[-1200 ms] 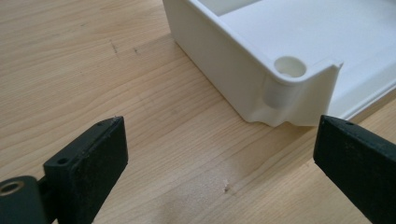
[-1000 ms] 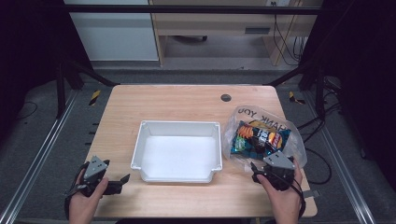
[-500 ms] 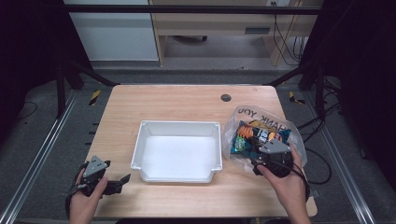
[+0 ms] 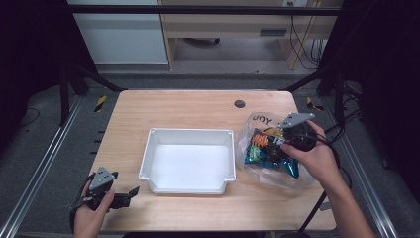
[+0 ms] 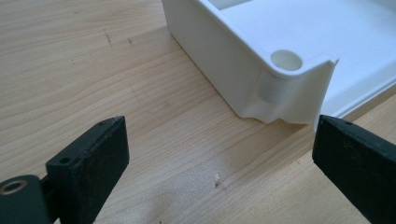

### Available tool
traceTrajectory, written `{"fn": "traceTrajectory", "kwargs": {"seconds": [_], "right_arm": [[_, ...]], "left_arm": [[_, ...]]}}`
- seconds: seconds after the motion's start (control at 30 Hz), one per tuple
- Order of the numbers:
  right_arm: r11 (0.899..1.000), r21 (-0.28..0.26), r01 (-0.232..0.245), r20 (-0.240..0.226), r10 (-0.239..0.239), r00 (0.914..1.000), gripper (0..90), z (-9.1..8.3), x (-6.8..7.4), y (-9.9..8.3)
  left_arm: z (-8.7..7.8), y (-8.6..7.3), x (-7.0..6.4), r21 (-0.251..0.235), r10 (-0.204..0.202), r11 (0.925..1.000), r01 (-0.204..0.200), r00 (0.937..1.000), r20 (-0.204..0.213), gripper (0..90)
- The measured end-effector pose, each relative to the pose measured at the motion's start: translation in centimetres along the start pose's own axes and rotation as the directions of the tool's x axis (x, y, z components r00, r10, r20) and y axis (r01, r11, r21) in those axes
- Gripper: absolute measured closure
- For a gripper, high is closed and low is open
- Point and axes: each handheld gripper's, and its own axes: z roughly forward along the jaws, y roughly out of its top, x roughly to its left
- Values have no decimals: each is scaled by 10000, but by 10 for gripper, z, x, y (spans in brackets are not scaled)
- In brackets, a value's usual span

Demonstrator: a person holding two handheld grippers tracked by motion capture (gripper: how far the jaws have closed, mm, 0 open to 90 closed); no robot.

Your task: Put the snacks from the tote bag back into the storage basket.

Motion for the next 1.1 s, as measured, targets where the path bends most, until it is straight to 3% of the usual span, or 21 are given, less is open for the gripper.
{"fn": "traceTrajectory", "kwargs": {"seconds": [0.07, 0.23, 0.53, 0.67, 0.73, 0.83, 0.93, 1.1], "right_arm": [[9997, 244, 43, -56, -42, 10000, 188, 2, -13, 4], [9979, 629, -182, -142, 192, 9997, 197, 11, -25, 8], [9923, 1169, 409, -578, -343, 9977, 182, 28, -29, 18], [9877, 1499, 436, -541, -358, 9979, 133, 38, -31, 21], [9839, 1679, 609, -632, -509, 9967, 81, 46, -31, 23], [9776, 1934, 837, -802, -693, 9944, 75, 53, -29, 24], [9700, 2254, 915, -895, -729, 9933, 74, 58, -27, 24], [9672, 2375, 903, -1100, -655, 9918, 74, 58, -23, 17]], "left_arm": [[-1, -1, 0, 41, 10, 10000, -10, 10000, -21, 34], [-1, 0, 0, -9, 15, 10000, -15, 10000, -22, 34], [2, 3, 1, -68, -46, 10000, 46, 10000, 69, 34], [1, 2, 1, 6, 50, 10000, -50, 10000, 24, 34], [-1, 1, 1, 4, 26, 10000, -26, 10000, 14, 34], [-4, -1, 0, -31, 24, 10000, -25, 10000, -26, 33], [-4, -1, 0, -14, 16, 10000, -16, 10000, -87, 33], [-5, -1, 1, -54, 15, 10000, -15, 10000, -45, 33]]}}
